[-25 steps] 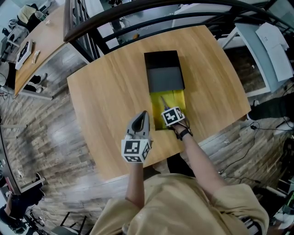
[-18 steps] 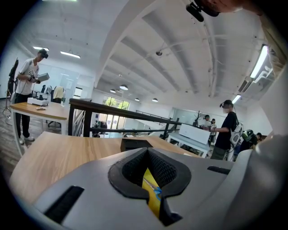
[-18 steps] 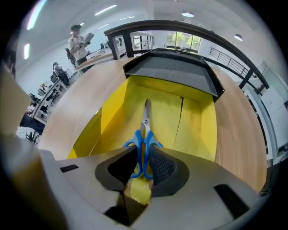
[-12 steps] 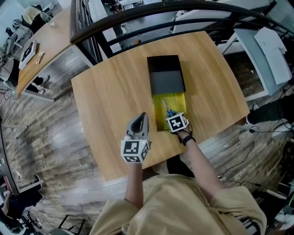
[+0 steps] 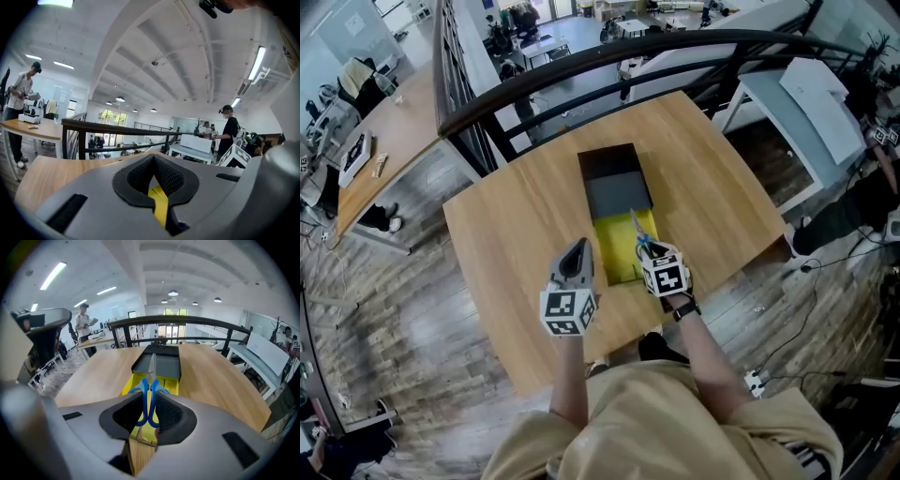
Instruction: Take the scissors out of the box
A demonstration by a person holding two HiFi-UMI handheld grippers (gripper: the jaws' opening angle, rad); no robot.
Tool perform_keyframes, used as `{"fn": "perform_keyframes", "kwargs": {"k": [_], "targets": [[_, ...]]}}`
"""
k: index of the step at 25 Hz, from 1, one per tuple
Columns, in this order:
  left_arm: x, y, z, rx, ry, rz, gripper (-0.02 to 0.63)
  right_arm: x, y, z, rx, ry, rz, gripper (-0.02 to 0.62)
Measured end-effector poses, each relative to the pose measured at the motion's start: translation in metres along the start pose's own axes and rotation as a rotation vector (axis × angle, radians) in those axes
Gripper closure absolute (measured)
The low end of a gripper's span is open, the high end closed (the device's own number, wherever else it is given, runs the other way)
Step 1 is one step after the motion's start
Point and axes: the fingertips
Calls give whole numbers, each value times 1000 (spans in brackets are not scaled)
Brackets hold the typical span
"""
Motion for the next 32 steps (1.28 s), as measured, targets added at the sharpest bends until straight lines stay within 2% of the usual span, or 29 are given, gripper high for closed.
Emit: {"fn": "perform_keyframes", "kwargs": {"k": [6, 11, 18, 22, 25, 32], "targets": [[-18, 29, -12, -45, -17, 70, 595, -15, 34, -71, -224, -46, 40, 508], [-35, 49, -24, -81, -23, 110, 595, -16, 63, -137, -397, -94, 24, 508], [-63, 76, -50, -141, -40, 124, 595, -5, 82, -224, -574, -80, 10, 508], [-75, 90, -62, -179, -50, 166, 595, -2, 87, -262, -678, -85, 30, 508], [-81, 97, -67, -197, -49, 186, 595, -2, 88, -277, -717, -108, 28, 508], [-90, 97, -74, -203, -61, 200, 595, 8, 79, -286, -718, -133, 4, 508]]}}
Point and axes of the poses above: the fingertips, and each gripper's own axes: z forward along the fingers, x to its left, y out of its top, and after that the axes turned 14 degrees about x, right-handed
